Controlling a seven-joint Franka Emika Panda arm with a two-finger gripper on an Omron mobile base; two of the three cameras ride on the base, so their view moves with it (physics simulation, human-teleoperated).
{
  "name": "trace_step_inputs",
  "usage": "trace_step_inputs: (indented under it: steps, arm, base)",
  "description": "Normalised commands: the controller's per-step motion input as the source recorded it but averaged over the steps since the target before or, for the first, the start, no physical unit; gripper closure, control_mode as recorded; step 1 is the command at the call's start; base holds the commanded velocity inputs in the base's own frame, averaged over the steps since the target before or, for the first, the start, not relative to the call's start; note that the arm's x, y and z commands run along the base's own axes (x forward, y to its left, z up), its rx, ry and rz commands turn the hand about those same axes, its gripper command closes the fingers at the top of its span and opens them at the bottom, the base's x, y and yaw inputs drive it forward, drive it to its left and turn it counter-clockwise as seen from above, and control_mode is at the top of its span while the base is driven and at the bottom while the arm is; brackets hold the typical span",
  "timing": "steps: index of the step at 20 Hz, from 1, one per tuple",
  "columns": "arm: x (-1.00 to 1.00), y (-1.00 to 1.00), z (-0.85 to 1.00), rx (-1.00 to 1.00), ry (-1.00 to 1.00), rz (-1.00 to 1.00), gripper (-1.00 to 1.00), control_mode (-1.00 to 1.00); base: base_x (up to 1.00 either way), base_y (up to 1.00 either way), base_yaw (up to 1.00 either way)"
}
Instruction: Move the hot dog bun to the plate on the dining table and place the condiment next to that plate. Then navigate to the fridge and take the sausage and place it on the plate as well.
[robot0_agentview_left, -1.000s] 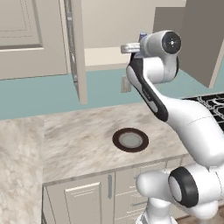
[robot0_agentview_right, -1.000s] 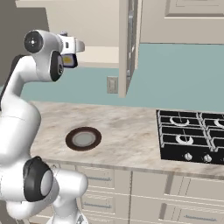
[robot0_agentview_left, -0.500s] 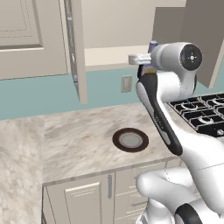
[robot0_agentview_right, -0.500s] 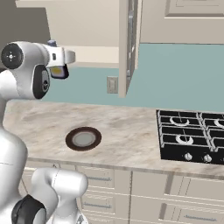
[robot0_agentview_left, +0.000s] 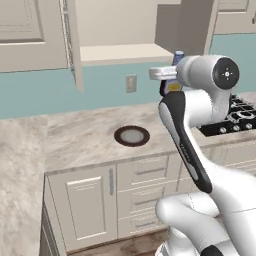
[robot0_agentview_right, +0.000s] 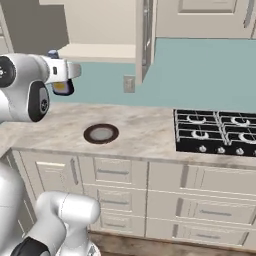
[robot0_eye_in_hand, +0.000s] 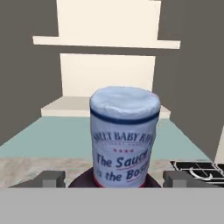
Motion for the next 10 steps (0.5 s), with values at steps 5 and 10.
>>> trace_step_inputs:
  steps: [5,10]
  arm:
    - [0.00,0.00,0.00,0.00,0.00,0.00,1.00,1.00]
    - [0.00,0.00,0.00,0.00,0.00,0.00,1.00,1.00]
  base:
    - [-0.75,-0.79,-0.27]
    - [-0.45,-0.85,-0.47]
